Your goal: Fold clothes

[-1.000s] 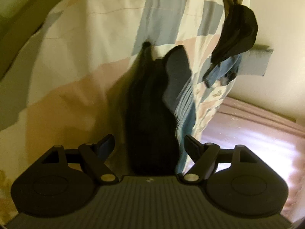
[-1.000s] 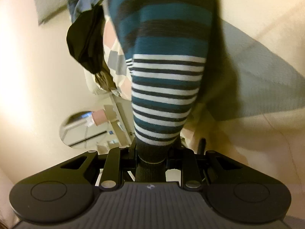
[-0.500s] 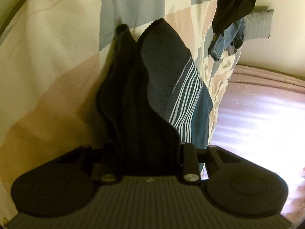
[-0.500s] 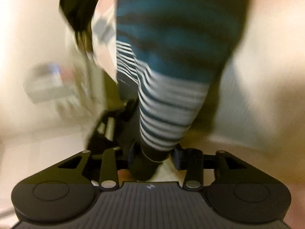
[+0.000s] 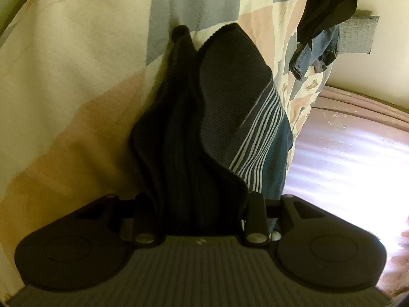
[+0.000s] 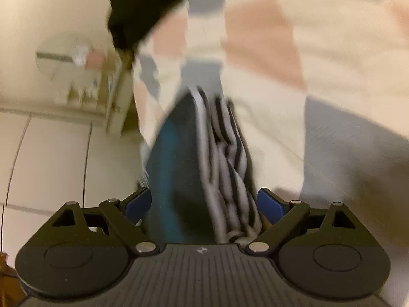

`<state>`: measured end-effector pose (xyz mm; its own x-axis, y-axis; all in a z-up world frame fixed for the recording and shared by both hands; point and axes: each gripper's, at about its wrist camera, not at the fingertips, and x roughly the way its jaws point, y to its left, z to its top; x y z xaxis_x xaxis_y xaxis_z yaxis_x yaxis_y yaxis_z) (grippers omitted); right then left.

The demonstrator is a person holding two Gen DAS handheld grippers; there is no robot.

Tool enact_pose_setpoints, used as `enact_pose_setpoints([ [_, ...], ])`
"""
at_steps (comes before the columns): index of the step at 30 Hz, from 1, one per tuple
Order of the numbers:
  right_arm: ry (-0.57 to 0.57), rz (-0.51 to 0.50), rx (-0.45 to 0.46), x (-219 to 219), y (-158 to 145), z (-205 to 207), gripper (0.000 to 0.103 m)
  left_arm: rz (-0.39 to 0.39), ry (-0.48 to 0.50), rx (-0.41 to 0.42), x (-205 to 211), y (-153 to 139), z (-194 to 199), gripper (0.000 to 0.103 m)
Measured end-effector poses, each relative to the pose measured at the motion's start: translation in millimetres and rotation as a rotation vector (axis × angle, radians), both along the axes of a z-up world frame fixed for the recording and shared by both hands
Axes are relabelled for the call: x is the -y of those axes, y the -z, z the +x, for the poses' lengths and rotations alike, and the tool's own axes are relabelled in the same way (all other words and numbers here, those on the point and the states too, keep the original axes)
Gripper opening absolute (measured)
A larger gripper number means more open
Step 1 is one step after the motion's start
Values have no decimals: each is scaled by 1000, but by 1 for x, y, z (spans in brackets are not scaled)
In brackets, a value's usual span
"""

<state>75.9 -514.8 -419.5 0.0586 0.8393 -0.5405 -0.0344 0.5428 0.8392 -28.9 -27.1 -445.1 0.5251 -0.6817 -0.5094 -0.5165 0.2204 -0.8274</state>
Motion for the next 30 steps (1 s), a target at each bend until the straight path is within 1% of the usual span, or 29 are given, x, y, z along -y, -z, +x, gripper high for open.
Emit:
enact_pose_setpoints([
  [2, -32, 14, -52, -5, 24, 9, 96, -21, -3, -4, -2, 4, -1, 31],
  [5, -40, 72, -91, -6, 40, 14, 95, -34, -2, 0, -5, 7, -3, 31],
  [6, -55, 80, -84, -10, 40, 14, 92, -32, -1, 1, -5, 8, -4, 31],
  [8, -86, 105, -83, -23, 38, 14, 74, -19, 6, -1, -6, 7, -3, 30],
  [9, -97, 110, -83, -29, 37, 13, 71, -7, 10, -3, -6, 6, -2, 29],
  [11, -98, 81, -64, -35, 32, 10, 68, 10, 27, 3, -5, 4, -1, 30],
  [13, -57, 76, -79, -31, 35, 7, 62, 28, 41, -1, -3, 2, 4, 30],
  [14, -31, 74, -87, -29, 36, 7, 62, 58, 55, 1, -2, -2, 6, 28],
  [15, -13, 71, -79, -29, 35, 6, 60, 94, 70, 14, 0, -10, 7, 22],
  [16, 2, 64, -63, -29, 30, 2, 56, 141, 100, 41, 3, -21, 10, 20],
  [18, 58, 65, -33, -22, 14, -14, 49, 202, 159, 84, 10, -45, 15, 19],
  [19, 97, 80, -21, -17, 5, -26, 48, 208, 179, 99, 13, -55, 18, 19],
  [21, 187, 117, -1, -1, -11, -61, 47, 229, 247, 129, 22, -78, 24, 19],
  [24, 400, 187, -22, 32, -25, -145, 47, 250, 393, 178, 48, -108, 30, 19],
  [25, 478, 210, -27, 42, -27, -178, 47, 249, 454, 183, 61, -113, 32, 19],
  [27, 654, 251, -31, 59, -29, -254, 47, 243, 594, 182, 95, -112, 38, 19],
  [30, 927, 266, -73, 69, -16, -366, 47, 245, 822, 140, 154, -84, 46, 19],
])
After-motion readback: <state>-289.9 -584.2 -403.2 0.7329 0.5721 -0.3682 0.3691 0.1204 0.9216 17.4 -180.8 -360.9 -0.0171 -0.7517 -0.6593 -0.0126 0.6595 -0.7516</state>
